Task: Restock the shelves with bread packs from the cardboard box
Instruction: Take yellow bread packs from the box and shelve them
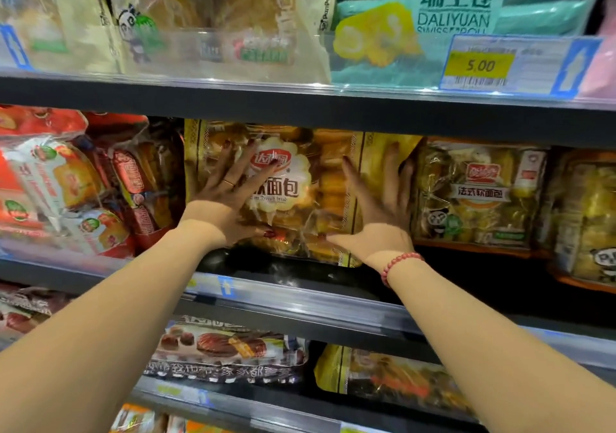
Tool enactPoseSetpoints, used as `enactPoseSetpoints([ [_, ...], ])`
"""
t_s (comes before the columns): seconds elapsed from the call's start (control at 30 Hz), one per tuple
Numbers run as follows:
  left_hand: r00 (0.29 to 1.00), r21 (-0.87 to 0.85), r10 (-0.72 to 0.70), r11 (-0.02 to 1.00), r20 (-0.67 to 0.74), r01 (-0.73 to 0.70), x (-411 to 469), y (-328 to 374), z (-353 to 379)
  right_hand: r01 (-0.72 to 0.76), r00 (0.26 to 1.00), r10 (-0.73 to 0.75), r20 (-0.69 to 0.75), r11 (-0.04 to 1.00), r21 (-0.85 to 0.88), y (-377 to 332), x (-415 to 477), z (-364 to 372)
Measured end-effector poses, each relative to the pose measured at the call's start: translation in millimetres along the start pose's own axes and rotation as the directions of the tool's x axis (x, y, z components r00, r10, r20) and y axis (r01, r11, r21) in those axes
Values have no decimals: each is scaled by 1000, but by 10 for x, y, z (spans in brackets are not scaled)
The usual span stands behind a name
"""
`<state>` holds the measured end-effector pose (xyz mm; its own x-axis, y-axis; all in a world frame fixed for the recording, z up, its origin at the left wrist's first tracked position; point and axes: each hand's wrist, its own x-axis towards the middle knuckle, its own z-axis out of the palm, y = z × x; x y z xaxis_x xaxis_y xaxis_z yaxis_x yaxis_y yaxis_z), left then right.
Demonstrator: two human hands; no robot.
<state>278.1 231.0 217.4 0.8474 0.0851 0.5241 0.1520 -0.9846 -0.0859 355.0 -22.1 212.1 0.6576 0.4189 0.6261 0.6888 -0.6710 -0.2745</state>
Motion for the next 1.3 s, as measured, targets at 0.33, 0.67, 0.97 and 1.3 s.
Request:
enactPoseSetpoints([
  [0.33, 997, -72, -65, 995, 47, 68, -5, 132, -205, -126, 986, 63, 157, 893, 431, 53, 35, 11],
  [0.67, 900, 20, -311, 947, 305, 321, -113, 515, -529, -173, 942, 36, 334, 905, 388, 4, -75, -144],
  [0.97, 987, -117, 35, 993, 155, -17, -191, 1580, -695, -74, 963, 34, 268, 988, 139, 684, -293, -722],
  [1.3, 972, -540, 181, 838, 151, -72, 528, 2542, 62, -362, 927, 370, 52, 924, -122, 1900, -325, -1008],
])
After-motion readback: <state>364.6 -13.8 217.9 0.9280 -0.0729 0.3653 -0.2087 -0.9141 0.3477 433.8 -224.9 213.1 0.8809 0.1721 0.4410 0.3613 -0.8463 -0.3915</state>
